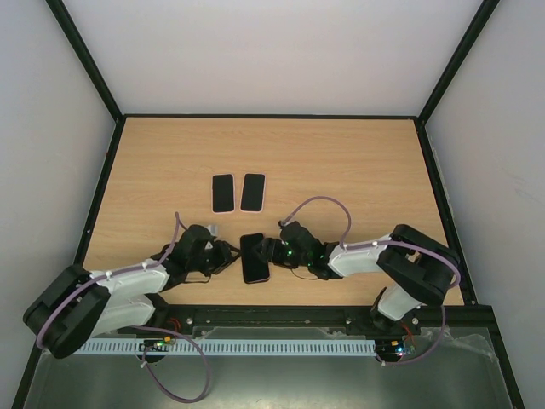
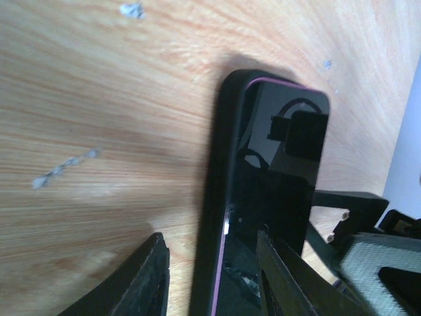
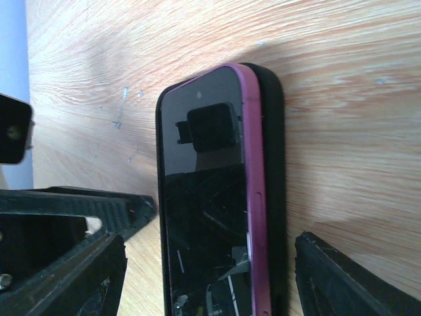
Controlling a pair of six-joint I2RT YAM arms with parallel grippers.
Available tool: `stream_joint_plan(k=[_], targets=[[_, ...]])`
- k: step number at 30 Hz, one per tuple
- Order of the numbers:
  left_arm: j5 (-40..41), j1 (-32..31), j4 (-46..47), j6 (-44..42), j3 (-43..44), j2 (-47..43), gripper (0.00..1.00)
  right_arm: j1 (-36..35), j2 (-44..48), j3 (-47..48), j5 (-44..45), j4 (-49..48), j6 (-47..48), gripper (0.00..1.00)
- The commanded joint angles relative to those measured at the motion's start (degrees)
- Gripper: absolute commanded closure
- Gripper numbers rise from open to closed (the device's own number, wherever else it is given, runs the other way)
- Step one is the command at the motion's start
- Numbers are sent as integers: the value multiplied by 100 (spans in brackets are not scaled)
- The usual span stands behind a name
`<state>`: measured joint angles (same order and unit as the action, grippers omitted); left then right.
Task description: Put the phone into the phone case
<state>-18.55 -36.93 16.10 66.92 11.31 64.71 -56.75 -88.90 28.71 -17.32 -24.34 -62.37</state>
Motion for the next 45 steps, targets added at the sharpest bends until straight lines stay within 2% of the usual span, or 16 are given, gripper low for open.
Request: stream_joint_plan(k=[1,14,20,23,29,37,39,45], targets=[[-206,28,501,58,-278,185,64,-16,-285,-21,-250,-512,-320,29],[-365,-219,1032,245,-307,503,77,95,-3,-447,-666,-2023,-1024,29],[-371,-306,1088,328,-305,471,80,105,28,-628,-800,-2532,-1260,29],[-277,-308,925,297,-288,404,77,105,71,-734,-896,-2790,-1345,29],[-168,-306,617,204,-289,70,64,103,170,-851,-948,-3050,-1444,29],[-37,-299,459,155,-374,-180,63,103,-135,-907,-1059,-3624,-1730,28],[-5,-300,412,138,-371,-162,63,107,-150,-898,-1008,-3496,-1653,28],[51,-289,357,35,-298,25,66,125,307,-772,-112,-1593,-862,33]])
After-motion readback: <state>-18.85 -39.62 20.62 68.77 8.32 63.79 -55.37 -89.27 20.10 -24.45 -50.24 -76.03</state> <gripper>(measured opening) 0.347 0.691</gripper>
